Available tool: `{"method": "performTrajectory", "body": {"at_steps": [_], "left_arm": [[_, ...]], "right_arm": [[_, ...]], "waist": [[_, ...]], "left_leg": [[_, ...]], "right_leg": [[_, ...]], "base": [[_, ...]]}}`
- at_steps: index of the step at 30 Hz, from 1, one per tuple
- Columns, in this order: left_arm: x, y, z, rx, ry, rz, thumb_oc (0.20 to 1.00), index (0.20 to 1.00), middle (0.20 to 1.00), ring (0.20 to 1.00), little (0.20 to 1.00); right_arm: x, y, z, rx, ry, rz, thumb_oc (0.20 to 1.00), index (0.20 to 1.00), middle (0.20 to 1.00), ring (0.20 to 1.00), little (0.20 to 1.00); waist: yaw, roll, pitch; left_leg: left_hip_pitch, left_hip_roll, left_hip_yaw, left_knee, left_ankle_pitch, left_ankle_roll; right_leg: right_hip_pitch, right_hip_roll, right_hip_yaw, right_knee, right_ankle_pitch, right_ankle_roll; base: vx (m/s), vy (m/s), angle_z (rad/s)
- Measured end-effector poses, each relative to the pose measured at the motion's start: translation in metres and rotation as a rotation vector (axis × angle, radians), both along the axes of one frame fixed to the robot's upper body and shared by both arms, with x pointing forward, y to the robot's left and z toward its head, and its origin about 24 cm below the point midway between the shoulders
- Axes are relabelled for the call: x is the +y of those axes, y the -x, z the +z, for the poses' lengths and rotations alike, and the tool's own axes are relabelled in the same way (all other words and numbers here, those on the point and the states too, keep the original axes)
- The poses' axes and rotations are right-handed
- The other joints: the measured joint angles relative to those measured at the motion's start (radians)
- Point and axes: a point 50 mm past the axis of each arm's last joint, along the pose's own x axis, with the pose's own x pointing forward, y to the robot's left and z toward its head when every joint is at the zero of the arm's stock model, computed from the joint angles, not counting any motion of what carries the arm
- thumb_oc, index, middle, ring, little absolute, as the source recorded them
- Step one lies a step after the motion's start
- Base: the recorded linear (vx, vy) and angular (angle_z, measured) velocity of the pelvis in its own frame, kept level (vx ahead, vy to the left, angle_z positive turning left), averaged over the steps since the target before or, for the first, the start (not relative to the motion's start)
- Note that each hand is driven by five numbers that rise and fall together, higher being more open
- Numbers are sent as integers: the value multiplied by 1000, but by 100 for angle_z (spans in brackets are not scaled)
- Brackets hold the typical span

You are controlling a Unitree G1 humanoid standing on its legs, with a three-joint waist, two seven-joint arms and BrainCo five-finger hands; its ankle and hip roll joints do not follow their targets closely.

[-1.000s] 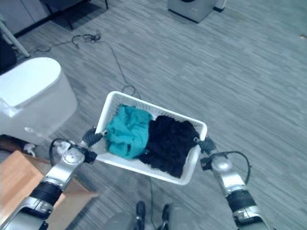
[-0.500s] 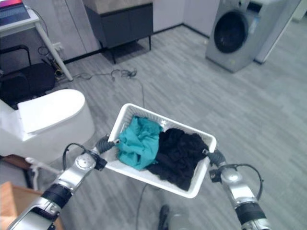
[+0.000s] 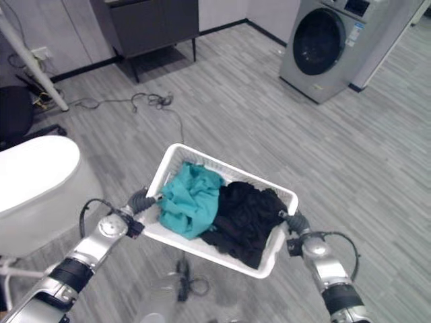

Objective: Grab the laundry basket,head to the washer,open it,put in the laundry and shut it.

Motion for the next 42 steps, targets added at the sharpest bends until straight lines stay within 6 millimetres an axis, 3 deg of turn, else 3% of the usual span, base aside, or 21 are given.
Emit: {"method": "performTrajectory", "body": {"at_steps": [1, 4, 7, 10, 13, 14, 16, 19, 20, 23, 26, 28, 30, 32, 33, 34, 36, 39, 40, 41, 42], "left_arm": [[1, 0, -1, 3, -3, 4, 200, 200, 200, 200, 200], [2, 2, -5, 20, 0, 13, 200, 200, 200, 200, 200], [0, -6, 5, -13, 0, 5, 200, 200, 200, 200, 200], [-1, -16, 17, -52, -8, 1, 200, 200, 200, 200, 200], [0, -21, 24, -69, -23, -1, 200, 200, 200, 200, 200], [-2, -22, 27, -79, -22, -4, 200, 200, 200, 200, 200], [-3, -26, 31, -91, -30, -5, 200, 200, 200, 200, 200], [-10, -28, 32, -101, -38, -13, 200, 200, 200, 200, 200], [-14, -29, 32, -98, -41, -29, 200, 200, 200, 200, 200], [-24, -36, 43, -129, -43, -66, 200, 200, 200, 200, 200], [-25, -39, 48, -144, -42, -69, 200, 200, 200, 200, 200], [-29, -43, 54, -162, -37, -76, 200, 200, 200, 200, 200], [-29, -43, 50, -149, -35, -67, 200, 200, 200, 200, 200], [-29, -40, 38, -106, -39, -63, 200, 200, 200, 200, 200], [-29, -39, 35, -96, -36, -59, 200, 200, 200, 200, 200], [-28, -37, 32, -87, -38, -58, 200, 200, 200, 200, 200], [-32, -41, 36, -101, -35, -68, 200, 200, 200, 200, 200], [-35, -41, 36, -104, -16, -66, 200, 200, 200, 200, 200], [-35, -41, 35, -105, -8, -61, 200, 200, 200, 200, 200], [-36, -42, 37, -110, 3, -57, 200, 200, 200, 200, 200], [-36, -43, 41, -125, 1, -62, 200, 200, 200, 200, 200]], "right_arm": [[3, 1, -2, 6, -8, -1, 200, 200, 200, 200, 200], [1, -3, 0, -3, -6, -5, 200, 200, 200, 200, 200], [3, -2, -3, 6, -14, -11, 200, 200, 200, 200, 200], [3, -11, 3, -10, -11, -19, 200, 200, 200, 200, 200], [6, -21, 11, -51, -16, -28, 200, 200, 200, 200, 200], [5, -21, 11, -51, -11, -31, 200, 200, 200, 200, 200], [5, -28, 18, -77, -12, -41, 200, 200, 200, 200, 200], [2, -26, 17, -78, -13, -63, 200, 200, 200, 200, 200], [-4, -23, 15, -69, -9, -81, 200, 200, 200, 200, 200], [-14, -20, 18, -72, 9, -91, 200, 200, 200, 200, 200], [-15, -22, 23, -93, 15, -85, 200, 200, 200, 200, 200], [-19, -24, 29, -110, 30, -85, 200, 200, 200, 200, 200], [-19, -24, 29, -112, 29, -84, 200, 200, 200, 200, 200], [-19, -16, 18, -65, 30, -85, 200, 200, 200, 200, 200], [-20, -16, 17, -59, 30, -84, 200, 200, 200, 200, 200], [-19, -16, 16, -58, 34, -78, 200, 200, 200, 200, 200], [-24, -18, 22, -67, 50, -73, 200, 200, 200, 200, 200], [-27, -24, 38, -122, 77, -60, 200, 200, 200, 200, 200], [-28, -23, 38, -122, 78, -63, 200, 200, 200, 200, 200], [-29, -23, 39, -123, 83, -66, 200, 200, 200, 200, 200], [-30, -24, 41, -130, 87, -67, 200, 200, 200, 200, 200]], "waist": [[5, -8, 1], [11, 14, 8], [0, -8, 13], [16, -19, 8], [25, -2, 2], [20, -9, -1], [6, -3, 1], [-17, 21, 12], [-47, 45, 19], [-87, 85, 23], [-106, 85, 14], [-107, 86, 2], [-112, 90, 3], [-109, 83, -8], [-103, 102, -8], [-102, 115, -17], [-120, 117, -18], [-143, 124, -23], [-143, 113, -26], [-150, 105, -33], [-140, 104, -33]], "left_leg": [[20, -9, -30, -4, 80, 36], [95, -37, -70, -4, 212, 36], [161, -86, -67, 10, 168, 11], [175, -101, -43, 112, 36, 8], [235, -85, -36, 113, 7, 11], [251, -88, -34, 112, -10, 22], [290, -94, -23, 114, -41, 43], [364, -97, -33, 126, -99, 83], [412, -87, -56, 120, -108, 75], [493, -54, -96, 56, -126, 45], [532, -40, -81, 54, -155, -18], [543, -29, -81, 42, -188, -46], [562, -17, -90, 40, -204, -37], [646, 7, -75, 45, -255, -96], [669, 33, -70, 60, -272, -120], [677, 77, -55, 102, -266, -154], [691, 122, -60, 142, -224, -196], [656, 184, -93, 306, -112, -235], [641, 188, -108, 365, -56, -251], [513, 222, -140, 625, 109, -219], [419, 245, -146, 776, 201, -173]], "right_leg": [[15, -3, 6, 14, -27, 22], [-9, -64, -13, 16, -83, 28], [-57, -99, -9, -15, -36, 3], [-68, -126, 12, 73, -21, -8], [-205, -159, 23, 411, -63, 66], [-227, -167, 28, 429, -35, 77], [-362, -216, 48, 757, 29, 135], [-468, -263, 28, 952, 48, 142], [-512, -300, -19, 993, 36, 94], [-575, -271, -77, 706, 1, 62], [-641, -254, -93, 399, 81, 15], [-713, -262, -50, 185, 172, 83], [-756, -284, -22, 123, 213, 88], [-687, -290, -22, 78, 185, 85], [-676, -271, -32, 94, 267, 79], [-672, -245, -61, 154, 318, 10], [-671, -230, -79, 242, 338, -20], [-621, -180, -95, 322, 218, -73], [-600, -173, -93, 328, 193, -87], [-549, -132, -97, 306, 157, -115], [-535, -107, -90, 289, 139, -136]], "base": [[372, 73, -79], [385, 123, -69], [322, 145, -15], [396, 244, -12], [339, 306, -18], [276, 274, -3], [207, 193, 3], [276, 154, 3], [425, 63, 7], [323, -63, 27], [367, -140, 9], [434, -120, 11], [208, -54, 10], [360, -105, 19], [662, -240, -8], [529, -211, -8], [554, -254, 18], [398, -315, 8], [452, -556, 7], [460, -515, -7], [304, -394, -21]]}}
